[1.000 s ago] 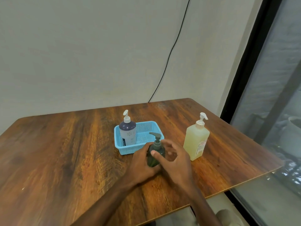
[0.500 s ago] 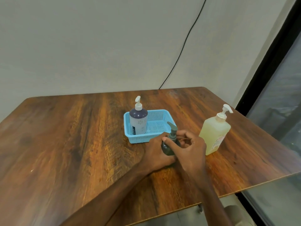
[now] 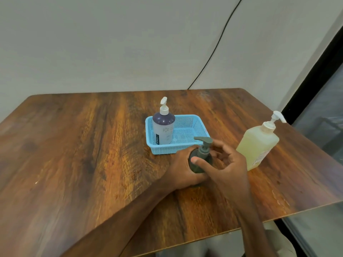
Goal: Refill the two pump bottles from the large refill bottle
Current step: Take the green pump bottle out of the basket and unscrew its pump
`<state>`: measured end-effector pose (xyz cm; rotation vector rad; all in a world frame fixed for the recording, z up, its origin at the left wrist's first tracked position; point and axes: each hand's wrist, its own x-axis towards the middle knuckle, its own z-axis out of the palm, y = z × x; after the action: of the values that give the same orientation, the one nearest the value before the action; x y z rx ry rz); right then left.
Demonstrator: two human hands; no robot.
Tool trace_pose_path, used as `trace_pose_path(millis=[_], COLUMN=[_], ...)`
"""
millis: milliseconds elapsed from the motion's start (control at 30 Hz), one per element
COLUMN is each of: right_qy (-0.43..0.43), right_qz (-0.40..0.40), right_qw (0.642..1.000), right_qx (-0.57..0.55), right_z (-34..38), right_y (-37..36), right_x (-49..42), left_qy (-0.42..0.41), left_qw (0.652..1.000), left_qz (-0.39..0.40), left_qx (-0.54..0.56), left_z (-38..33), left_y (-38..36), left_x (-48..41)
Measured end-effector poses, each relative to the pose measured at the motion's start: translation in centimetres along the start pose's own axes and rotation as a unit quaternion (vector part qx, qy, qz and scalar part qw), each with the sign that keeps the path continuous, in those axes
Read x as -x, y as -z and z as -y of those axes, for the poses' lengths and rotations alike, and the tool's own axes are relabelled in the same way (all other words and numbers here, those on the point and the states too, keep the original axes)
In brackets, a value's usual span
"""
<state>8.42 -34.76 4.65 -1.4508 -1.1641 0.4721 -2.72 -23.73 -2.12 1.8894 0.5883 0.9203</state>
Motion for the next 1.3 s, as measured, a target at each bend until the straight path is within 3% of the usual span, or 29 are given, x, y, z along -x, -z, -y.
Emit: trace_pose_path(millis=[67, 167, 367, 567, 800, 1000, 1200, 1300], right_qy=[0.001, -0.001, -0.016, 0.004, -0.008, 0.022, 0.006, 0.015], right_qz=[-0.064, -0.093, -0.003, -0.085, -0.006, -0.064, -0.001, -0.025], right_qw=[0.998, 0.996, 0.998, 0.996, 0.997, 0.998, 0.998, 0.999], right_qx=[0.017, -0.017, -0.067, -0.022, -0.078, -0.012, -0.069, -0.036], right_z=[-0.1, -0.2, -0.5, -0.2, -0.9, -0.4, -0.8, -0.3], right_y=[-0.9, -2.0, -1.7, -1.6, -1.5, -1.7, -1.2, -1.4], right_x=[0.3, 0.6, 1.4, 0.7, 1.0, 0.5, 0.9, 0.8], left_qy=[-0.002, -0.007, -0.020, -0.021, -0.017, -0.019, -0.015, -0.021], left_qw=[1.000, 1.000, 0.999, 0.999, 0.999, 1.000, 0.999, 0.999], left_qz=[0.001, -0.016, -0.016, -0.009, -0.020, -0.017, -0.014, -0.014], left_qx=[0.005, 0.014, 0.036, 0.025, 0.026, 0.017, 0.027, 0.021], left_z=[0.1, 0.1, 0.0, 0.0, 0.1, 0.2, 0.2, 0.3], left_y=[0.0, 0.2, 0.3, 0.1, 0.2, 0.2, 0.1, 0.1], left_x=[0.0, 0.1, 0.2, 0.2, 0.2, 0.2, 0.2, 0.2])
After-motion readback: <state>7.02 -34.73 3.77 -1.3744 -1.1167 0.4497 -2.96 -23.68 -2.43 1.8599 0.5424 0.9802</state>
